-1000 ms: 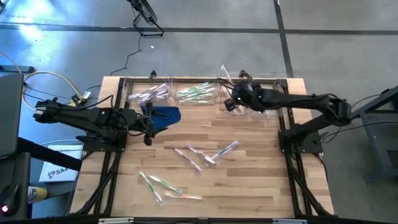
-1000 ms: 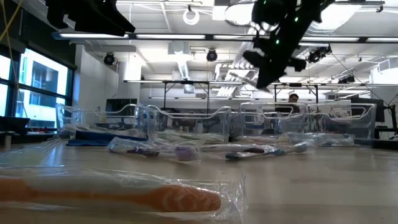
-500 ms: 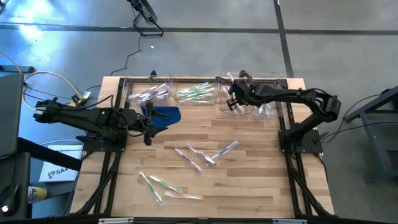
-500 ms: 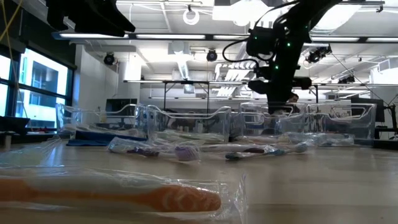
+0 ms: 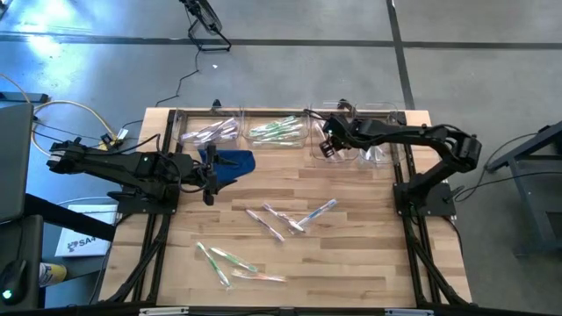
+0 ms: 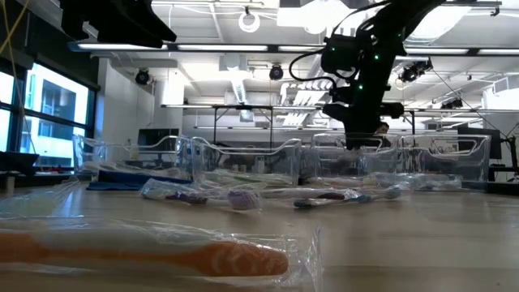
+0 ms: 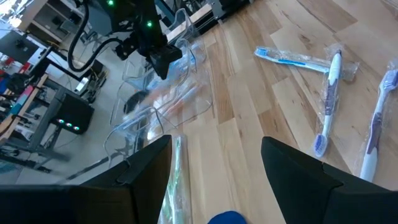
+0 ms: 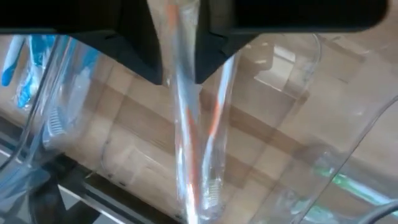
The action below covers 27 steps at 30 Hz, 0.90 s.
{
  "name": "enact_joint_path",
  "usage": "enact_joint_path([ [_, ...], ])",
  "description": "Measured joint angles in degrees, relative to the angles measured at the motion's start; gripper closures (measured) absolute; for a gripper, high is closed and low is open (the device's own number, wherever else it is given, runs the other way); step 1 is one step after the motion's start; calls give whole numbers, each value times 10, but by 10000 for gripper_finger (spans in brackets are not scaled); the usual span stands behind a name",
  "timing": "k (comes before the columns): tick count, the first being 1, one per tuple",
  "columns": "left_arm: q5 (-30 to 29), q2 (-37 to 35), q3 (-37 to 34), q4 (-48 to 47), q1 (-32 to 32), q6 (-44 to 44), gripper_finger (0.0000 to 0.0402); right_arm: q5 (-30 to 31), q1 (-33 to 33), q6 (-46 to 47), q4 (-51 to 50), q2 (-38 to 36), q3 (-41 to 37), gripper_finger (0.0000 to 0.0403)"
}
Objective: Pick & Place Toothbrushes
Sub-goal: Put the orange toothbrush into the middle right transparent bin, then put the blue toothbrush into the right transparent bin
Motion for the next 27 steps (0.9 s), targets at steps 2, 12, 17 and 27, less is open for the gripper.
enact_joint_path([
  [2, 0, 0, 0, 0, 0, 0, 160, 0, 0, -16, 0, 0, 0, 287],
  [12, 0, 0, 0, 0, 0, 0, 160, -11, 4, -62, 3, -57, 0, 265],
  [17, 0, 0, 0, 0, 0, 0, 160, -55, 26, -62, 20, -128, 0, 296],
  [27, 2, 0, 0, 0, 0, 0, 160, -250, 88, -192, 99, -225, 0, 340],
])
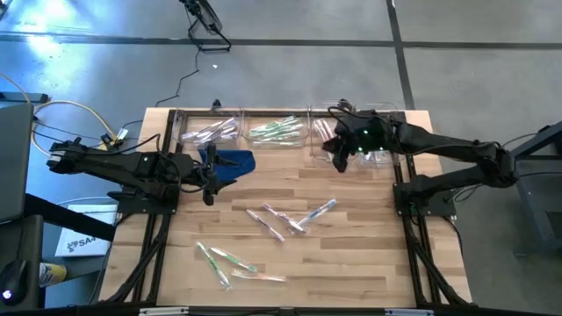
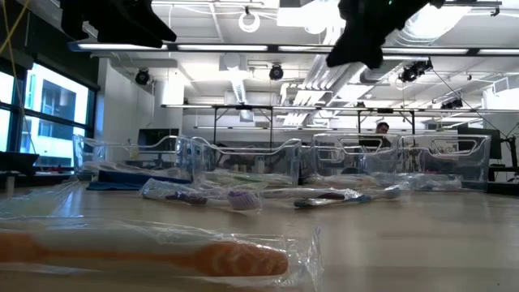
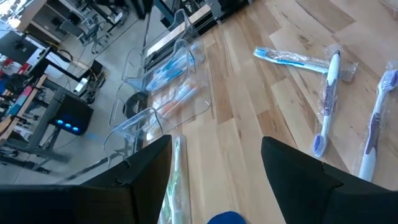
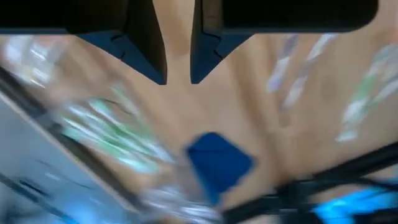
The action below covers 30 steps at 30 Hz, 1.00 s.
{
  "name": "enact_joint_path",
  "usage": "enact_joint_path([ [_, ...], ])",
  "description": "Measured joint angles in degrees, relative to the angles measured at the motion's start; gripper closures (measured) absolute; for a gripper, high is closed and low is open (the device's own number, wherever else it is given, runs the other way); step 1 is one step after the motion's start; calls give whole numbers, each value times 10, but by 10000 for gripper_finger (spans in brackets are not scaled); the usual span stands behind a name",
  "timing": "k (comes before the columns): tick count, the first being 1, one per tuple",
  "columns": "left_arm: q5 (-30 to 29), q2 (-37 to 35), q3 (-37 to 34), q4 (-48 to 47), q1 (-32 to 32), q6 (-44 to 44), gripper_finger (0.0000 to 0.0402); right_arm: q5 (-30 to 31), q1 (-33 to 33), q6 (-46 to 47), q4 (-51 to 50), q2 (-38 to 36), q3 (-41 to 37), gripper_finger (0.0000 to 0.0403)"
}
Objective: Pick & Place Toothbrushes
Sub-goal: Put the blue toothbrush into the right transparent bin
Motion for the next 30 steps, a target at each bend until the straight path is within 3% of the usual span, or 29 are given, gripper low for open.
enact_joint_path([
  [7, 0, 0, 0, 0, 0, 0, 160, -88, 26, -121, 13, 9, 0, 346],
  [11, 0, 0, 0, 0, 0, 0, 160, -103, 41, -213, 15, 32, 0, 346],
  [14, 0, 0, 0, 0, 0, 0, 160, -113, 52, -228, 31, 53, 0, 346],
  [23, -2, 0, 0, -1, 0, 31, 160, -49, 82, -237, 22, 104, 0, 346],
  [30, -2, 0, 0, -1, 0, 30, 160, -40, 90, -272, 23, 127, 0, 344],
])
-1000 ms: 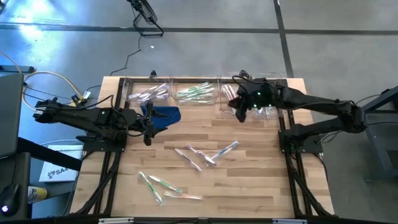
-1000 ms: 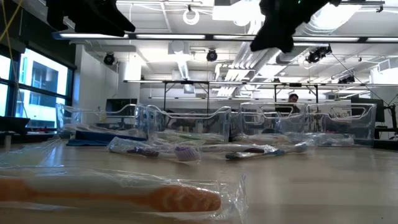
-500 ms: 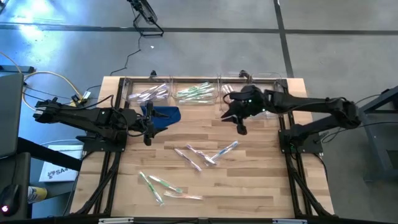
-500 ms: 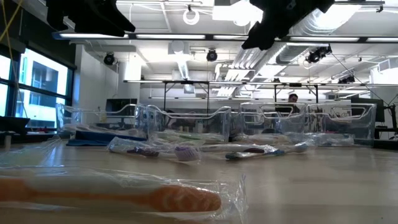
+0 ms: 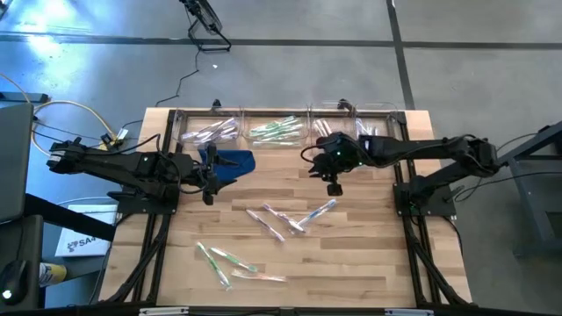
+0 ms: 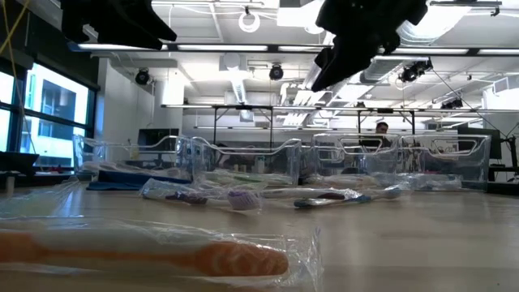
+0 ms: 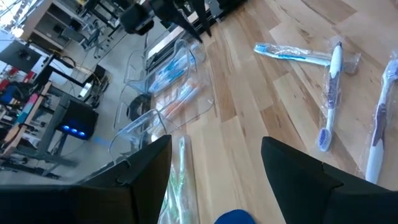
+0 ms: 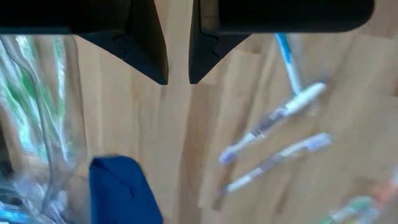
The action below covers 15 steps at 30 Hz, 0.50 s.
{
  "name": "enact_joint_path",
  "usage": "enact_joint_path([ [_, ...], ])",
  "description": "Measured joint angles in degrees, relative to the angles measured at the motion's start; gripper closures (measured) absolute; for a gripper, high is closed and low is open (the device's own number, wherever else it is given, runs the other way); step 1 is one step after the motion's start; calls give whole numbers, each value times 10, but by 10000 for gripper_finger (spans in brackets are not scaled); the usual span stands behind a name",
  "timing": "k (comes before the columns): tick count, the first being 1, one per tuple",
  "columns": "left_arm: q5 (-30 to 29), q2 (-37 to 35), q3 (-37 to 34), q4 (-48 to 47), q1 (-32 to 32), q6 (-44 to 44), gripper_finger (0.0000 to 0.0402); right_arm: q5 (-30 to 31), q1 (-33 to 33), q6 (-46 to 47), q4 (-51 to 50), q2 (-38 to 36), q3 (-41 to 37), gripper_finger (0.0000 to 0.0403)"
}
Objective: Pick & Place Toothbrushes
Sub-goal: Put the blue toothbrush into the right transparent bin
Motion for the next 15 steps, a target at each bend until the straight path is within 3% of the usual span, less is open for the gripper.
enact_joint_path([
  [5, 0, 0, 0, 0, 0, 0, 160, 35, 0, -4, -18, 29, 0, 307],
  [11, -9, 0, 0, 0, 0, 0, 160, 29, 0, -16, -26, 58, 0, 223],
  [15, -9, 0, 0, -1, 0, 0, 160, 2, -1, -18, -55, 72, 0, 189],
])
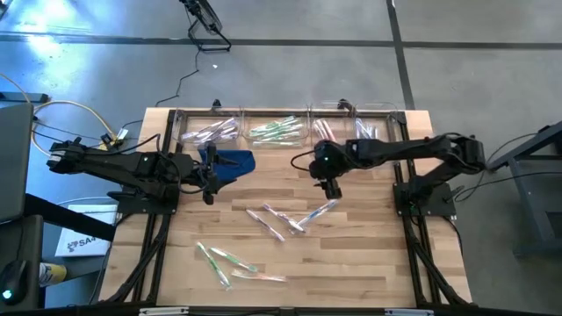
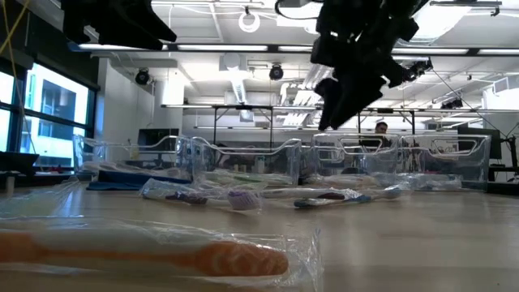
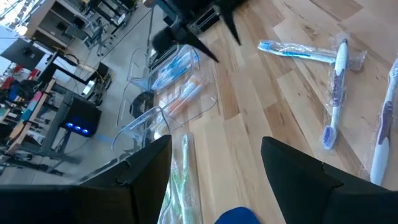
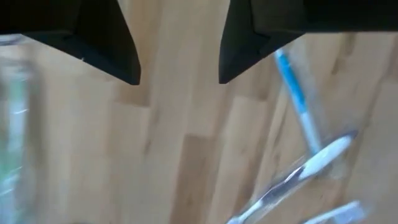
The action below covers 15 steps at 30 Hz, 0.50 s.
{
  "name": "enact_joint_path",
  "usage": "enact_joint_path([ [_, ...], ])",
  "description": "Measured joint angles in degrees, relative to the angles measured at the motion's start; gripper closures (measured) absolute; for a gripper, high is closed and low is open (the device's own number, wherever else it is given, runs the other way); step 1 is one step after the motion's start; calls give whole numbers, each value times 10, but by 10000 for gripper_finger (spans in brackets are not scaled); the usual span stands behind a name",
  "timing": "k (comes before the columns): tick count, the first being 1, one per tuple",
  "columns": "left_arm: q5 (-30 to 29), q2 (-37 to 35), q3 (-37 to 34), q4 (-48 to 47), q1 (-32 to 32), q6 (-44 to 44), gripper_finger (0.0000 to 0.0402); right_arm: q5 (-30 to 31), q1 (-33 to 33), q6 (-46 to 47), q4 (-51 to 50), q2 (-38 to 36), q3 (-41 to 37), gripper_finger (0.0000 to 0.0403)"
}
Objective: Pick & Place Toothbrushes
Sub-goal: Put the blue toothbrush into the right transparent bin
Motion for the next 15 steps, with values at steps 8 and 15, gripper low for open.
enact_joint_path([
  [8, -1, 0, 0, -12, 0, 0, 160, -41, 27, 16, -34, 53, 0, 195],
  [15, -1, 0, 0, -12, 0, 0, 160, 27, 83, 6, -48, 100, 0, 209],
])
